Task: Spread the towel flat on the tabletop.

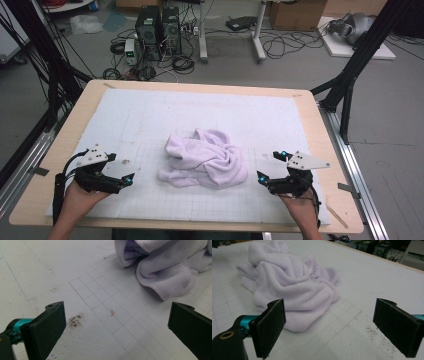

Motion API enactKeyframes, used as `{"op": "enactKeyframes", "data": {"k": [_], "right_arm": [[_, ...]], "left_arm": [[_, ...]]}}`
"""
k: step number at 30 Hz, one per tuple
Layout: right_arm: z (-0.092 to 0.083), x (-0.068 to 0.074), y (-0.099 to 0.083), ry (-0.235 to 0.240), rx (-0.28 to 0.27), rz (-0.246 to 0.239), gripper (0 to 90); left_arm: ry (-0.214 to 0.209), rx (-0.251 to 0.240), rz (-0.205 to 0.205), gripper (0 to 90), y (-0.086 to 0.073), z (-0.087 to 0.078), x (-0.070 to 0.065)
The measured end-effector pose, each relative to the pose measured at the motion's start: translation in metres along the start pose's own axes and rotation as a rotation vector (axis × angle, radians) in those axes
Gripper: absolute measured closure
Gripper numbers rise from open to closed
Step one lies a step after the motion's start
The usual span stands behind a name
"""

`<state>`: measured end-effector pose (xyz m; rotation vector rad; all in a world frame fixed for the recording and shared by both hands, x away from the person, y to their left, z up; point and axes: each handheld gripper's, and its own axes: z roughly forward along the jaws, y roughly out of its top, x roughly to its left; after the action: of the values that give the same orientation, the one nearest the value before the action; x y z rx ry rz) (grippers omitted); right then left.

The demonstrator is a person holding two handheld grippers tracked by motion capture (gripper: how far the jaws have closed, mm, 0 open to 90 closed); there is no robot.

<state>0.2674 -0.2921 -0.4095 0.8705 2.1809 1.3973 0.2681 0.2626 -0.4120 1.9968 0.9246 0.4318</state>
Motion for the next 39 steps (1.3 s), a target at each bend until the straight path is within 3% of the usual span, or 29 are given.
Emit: {"op": "enactKeyframes", "data": {"k": [26,39], "right_arm": [[0.003,0.003,0.002,0.015,0.008,-0.010,10.2],[0.023,0.006,0.021,0.082,0.040,-0.023,10.2]], "left_arm": [[-0.011,0.002,0.003,2.2,0.002,0.003,-0.002],[-0.033,-0.037,0.002,2.2,0.018,0.004,-0.006]]}}
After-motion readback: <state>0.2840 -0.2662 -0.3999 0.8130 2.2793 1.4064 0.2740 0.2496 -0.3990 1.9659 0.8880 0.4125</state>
